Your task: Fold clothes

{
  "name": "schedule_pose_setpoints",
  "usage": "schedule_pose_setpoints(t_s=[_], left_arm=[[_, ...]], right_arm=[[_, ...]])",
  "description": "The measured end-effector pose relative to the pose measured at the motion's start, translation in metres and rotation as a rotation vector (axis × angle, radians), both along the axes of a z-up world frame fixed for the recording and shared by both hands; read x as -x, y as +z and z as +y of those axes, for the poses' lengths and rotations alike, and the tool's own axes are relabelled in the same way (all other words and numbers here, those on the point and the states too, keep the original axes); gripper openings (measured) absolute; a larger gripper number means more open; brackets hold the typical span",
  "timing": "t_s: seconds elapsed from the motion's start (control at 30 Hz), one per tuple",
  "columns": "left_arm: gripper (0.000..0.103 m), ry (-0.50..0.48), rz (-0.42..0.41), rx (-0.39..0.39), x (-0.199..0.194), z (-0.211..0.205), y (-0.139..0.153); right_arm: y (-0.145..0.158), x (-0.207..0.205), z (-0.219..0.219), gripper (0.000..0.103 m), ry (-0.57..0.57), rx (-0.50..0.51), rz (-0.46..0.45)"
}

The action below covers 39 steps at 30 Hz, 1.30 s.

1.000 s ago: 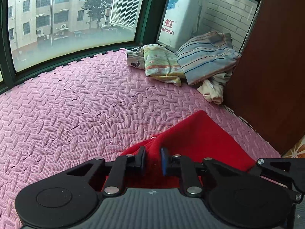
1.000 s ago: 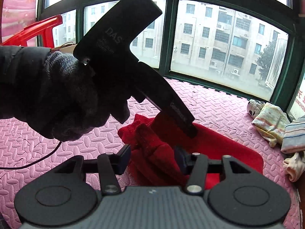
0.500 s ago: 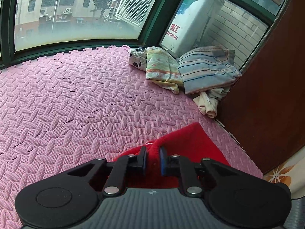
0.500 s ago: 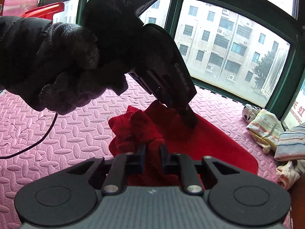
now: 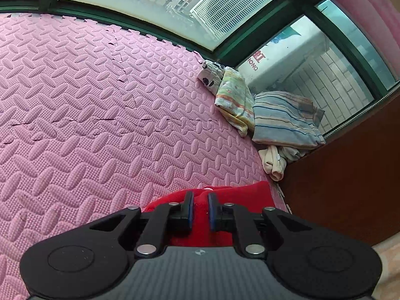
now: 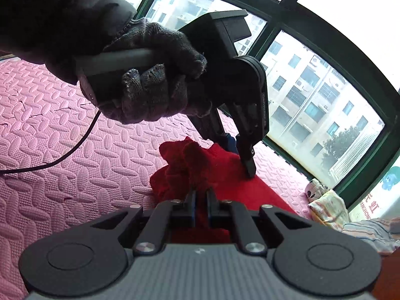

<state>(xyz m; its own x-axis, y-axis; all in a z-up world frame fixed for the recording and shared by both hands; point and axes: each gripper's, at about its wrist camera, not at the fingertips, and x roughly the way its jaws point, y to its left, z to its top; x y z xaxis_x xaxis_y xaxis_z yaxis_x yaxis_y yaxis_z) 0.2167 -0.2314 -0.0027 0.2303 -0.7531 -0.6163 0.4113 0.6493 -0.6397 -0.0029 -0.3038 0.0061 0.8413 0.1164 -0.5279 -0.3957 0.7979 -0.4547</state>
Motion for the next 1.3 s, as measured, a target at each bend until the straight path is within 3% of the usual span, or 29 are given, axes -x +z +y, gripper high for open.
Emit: schedule_pose_setpoints(t_s=[0.03,0.27,0.43,0.6,0.97,1.03,1.13,1.3], left_arm=[[0.013,-0.004,-0.010,-0.006,0.001,-0.001,0.002],[0.020,0.004,-0.060,-0.017,0.007,0.000,0.017],[0.020,0.008,-0.092,-0.012,0.014,0.002,0.024],[0.020,-0.019,-0.162,-0.111,0.019,-0.009,0.021],[0.022,0.049,-0.051,-0.036,0.006,0.009,0.000],[0.023,0.052,-0.041,-0.023,0.004,0.012,-0.001],[0.024,0.050,-0.056,-0.027,0.007,0.010,0.004],[0.022,0.059,-0.132,-0.041,0.021,0.016,0.023]], right_arm=[[0.001,0.000,-0.002,0.016,-0.004,-0.016,0.005],[0.005,0.004,0.000,0.022,0.002,-0.031,-0.026],[0.003,0.004,0.005,0.033,0.008,-0.028,-0.029],[-0.001,0.004,0.007,0.035,0.013,-0.027,-0.010],[0.004,0.006,0.007,0.038,0.031,-0.041,-0.003],[0.006,0.006,0.007,0.051,0.035,-0.046,-0.004],[0.009,0.006,0.006,0.052,0.039,-0.056,-0.004],[0.023,0.004,-0.003,0.052,0.038,-0.167,0.038]])
